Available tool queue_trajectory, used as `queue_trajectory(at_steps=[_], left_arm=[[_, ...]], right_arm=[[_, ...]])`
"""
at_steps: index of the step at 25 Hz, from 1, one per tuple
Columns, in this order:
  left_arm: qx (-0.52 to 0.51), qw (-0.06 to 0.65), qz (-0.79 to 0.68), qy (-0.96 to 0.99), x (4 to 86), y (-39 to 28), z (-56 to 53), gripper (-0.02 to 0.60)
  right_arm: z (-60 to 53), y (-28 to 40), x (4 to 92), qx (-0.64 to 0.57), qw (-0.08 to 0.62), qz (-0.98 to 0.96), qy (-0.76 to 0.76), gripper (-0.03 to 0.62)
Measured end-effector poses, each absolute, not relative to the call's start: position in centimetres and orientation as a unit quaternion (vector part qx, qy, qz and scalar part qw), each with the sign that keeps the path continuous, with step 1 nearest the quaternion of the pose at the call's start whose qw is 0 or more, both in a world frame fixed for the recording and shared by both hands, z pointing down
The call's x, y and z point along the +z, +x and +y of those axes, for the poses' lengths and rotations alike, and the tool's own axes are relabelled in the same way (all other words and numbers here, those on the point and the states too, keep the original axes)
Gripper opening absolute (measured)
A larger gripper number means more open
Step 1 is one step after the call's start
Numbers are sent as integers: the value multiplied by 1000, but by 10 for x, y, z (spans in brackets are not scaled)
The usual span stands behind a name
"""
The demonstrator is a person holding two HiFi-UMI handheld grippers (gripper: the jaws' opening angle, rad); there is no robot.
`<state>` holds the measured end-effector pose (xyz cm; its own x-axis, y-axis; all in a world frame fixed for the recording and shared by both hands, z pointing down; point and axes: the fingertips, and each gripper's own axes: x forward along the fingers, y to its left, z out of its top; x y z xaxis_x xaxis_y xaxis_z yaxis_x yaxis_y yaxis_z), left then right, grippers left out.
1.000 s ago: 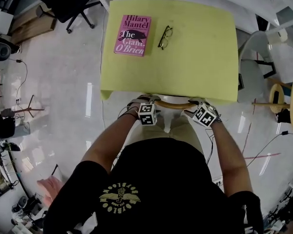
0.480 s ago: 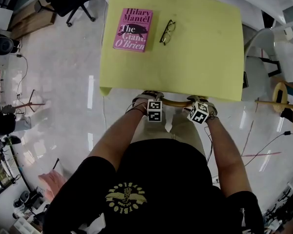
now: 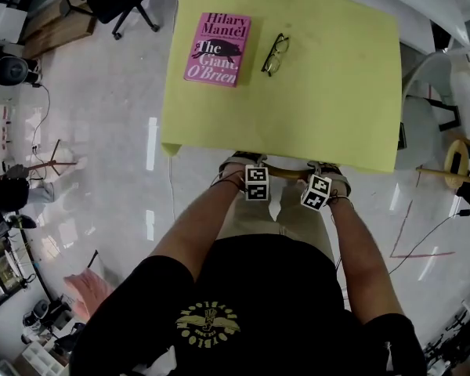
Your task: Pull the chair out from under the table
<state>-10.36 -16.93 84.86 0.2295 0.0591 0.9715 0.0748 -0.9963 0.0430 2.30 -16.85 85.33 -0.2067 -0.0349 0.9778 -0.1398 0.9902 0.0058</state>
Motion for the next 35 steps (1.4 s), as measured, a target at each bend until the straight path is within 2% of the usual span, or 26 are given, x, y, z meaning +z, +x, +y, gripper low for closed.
queue_trajectory(at_steps=[6,14,29,35], left_arm=[[-644,73,4,-761,865,-106,-184,223],[-671,80,-38,-736,868,-110,-173,181],[-665,127,-93,-730,867,-126,-130,178],[-676,116,-104,-720,866,-128,-95,178]], right_arm=[[-176,27,864,23,663,-743,84,224],[-168,29,864,33,685,-724,73,216],[-104,12,859,89,679,-721,107,210],[-68,10,855,100,664,-735,98,210]])
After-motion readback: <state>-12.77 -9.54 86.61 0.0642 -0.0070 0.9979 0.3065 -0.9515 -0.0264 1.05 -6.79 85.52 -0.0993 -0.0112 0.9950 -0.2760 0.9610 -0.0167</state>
